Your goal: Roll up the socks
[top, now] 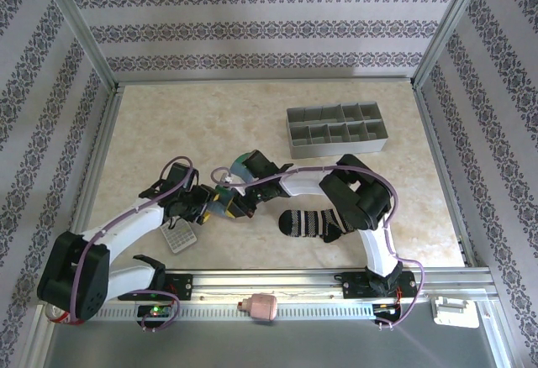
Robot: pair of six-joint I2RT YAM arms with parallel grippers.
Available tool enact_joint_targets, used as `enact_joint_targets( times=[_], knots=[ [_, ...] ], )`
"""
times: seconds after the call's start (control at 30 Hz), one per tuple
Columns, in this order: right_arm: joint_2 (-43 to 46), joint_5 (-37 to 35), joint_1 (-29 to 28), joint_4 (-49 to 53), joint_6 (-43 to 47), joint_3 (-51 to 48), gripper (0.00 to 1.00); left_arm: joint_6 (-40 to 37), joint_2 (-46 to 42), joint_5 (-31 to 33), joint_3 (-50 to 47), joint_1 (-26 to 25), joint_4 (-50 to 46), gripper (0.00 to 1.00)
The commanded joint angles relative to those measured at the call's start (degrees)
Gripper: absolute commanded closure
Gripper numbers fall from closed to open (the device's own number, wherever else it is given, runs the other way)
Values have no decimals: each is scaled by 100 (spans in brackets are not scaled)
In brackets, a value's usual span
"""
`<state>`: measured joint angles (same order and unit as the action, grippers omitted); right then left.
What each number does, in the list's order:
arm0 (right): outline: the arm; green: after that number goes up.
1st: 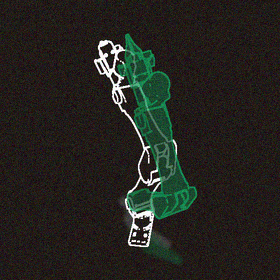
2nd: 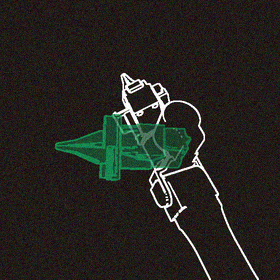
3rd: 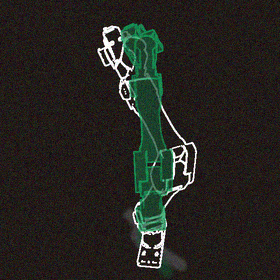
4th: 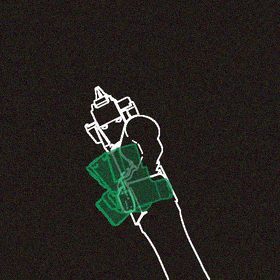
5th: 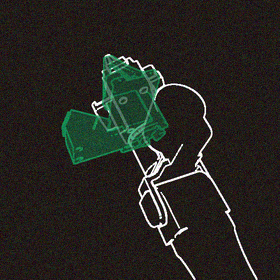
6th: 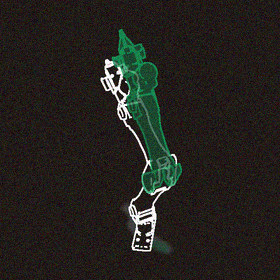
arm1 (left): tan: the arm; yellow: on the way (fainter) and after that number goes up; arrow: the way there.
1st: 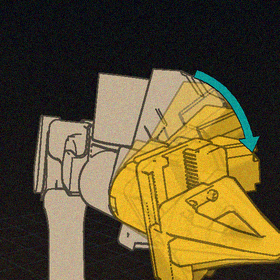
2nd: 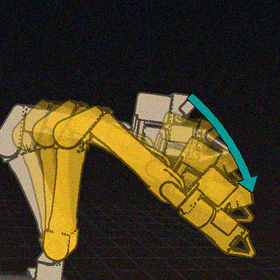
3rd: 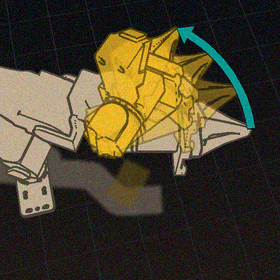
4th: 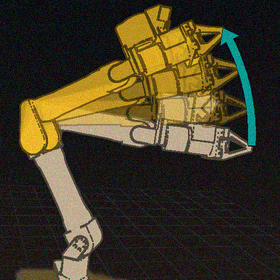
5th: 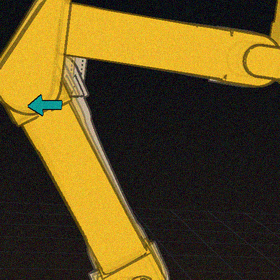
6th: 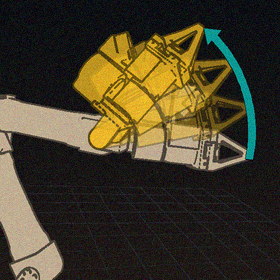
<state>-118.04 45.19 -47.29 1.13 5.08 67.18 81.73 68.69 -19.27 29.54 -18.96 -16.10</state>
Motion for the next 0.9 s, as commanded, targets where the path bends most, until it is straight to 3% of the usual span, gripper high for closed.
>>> enact_joint_targets(
  times=[0.0, 0.2, 0.37, 0.43, 0.53, 0.6, 0.73, 0.87],
  knots=[
    [-540, -37, 99, 1029, -253, -203, 100, 133, 300, -61, -125, -109, 720, 46],
    [-625, 47, 193, 1076, -235, -183, 100, 273, 761, -59, -138, -246, 1104, 60],
    [-593, -94, 208, 1141, -99, -114, 100, 350, 1035, -182, 40, -323, 214, 92],
    [-333, -381, 173, 988, 74, -260, 91, 495, 1067, -241, 101, -355, -341, 100],
    [464, -1143, 11, 282, 432, -855, 69, 643, 1034, -299, 222, -400, -871, 100],
    [1107, -2006, -246, -233, 883, -1341, 60, 689, 1033, -217, 413, -424, -1345, 100],
    [2130, -3793, -861, -1292, 1693, -2220, 47, 759, 1144, 5, 787, -459, -1960, 100],
    [2279, -4777, -1323, -1419, 2050, -2385, 44, 737, 1381, 81, 1030, -500, -2245, 100]
  ],
)
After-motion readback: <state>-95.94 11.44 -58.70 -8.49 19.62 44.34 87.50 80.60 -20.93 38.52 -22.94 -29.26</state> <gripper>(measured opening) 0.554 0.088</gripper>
